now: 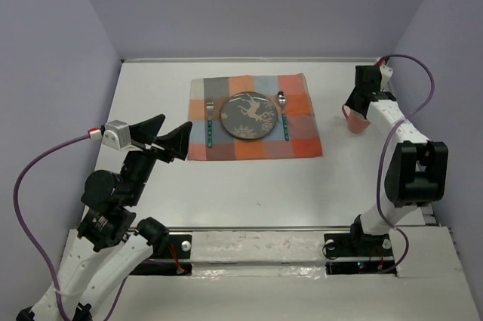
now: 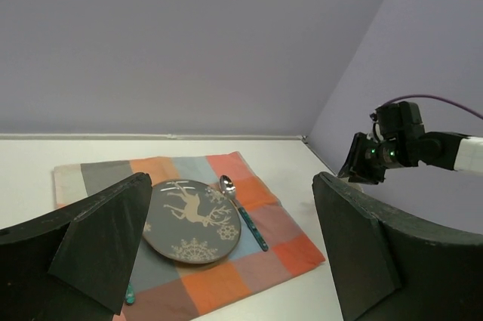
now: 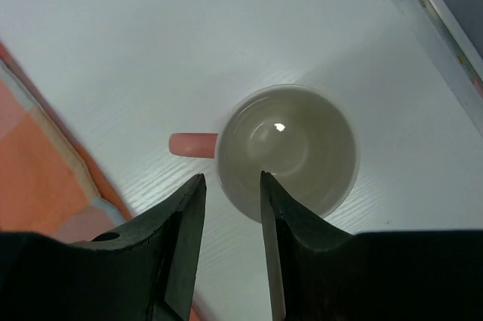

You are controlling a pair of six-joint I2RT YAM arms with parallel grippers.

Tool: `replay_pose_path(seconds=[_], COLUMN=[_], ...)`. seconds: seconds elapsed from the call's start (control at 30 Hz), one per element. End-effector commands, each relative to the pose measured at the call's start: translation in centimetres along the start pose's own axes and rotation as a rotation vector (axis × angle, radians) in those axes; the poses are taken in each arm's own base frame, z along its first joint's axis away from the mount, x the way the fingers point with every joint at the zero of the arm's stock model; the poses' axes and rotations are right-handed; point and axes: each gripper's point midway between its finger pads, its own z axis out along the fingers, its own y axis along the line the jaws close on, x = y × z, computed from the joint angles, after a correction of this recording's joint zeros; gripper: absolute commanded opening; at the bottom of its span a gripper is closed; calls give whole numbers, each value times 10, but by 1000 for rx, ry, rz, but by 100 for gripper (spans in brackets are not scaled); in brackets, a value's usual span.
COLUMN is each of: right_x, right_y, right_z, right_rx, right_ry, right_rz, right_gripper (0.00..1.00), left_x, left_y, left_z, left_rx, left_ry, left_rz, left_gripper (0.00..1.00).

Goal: Set the dinner table for one person

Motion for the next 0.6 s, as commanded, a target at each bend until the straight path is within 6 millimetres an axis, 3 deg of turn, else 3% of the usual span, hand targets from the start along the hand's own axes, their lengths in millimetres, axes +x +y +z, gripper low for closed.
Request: replay_pose_path(seconds=[0.0, 0.47, 0.53, 0.57], right_x=[-22, -10, -14, -15], right_y=[7, 11, 13, 13], right_z=[6, 48, 51, 51], right_rx=[-31, -11, -10, -8], right_ry=[-54, 15, 8, 6], right_rz=[20, -5, -6, -5], right_gripper=[41, 40, 35, 25], left_x=[-15, -13, -13, -13], left_y=[-8, -8, -8, -8], left_z=[-1, 0, 0, 0], left_rx=[38, 39, 37, 35], left_ry=[-58, -52, -51, -52], left_rz=[-13, -11, -9, -8], left_gripper=[99, 99, 99, 99])
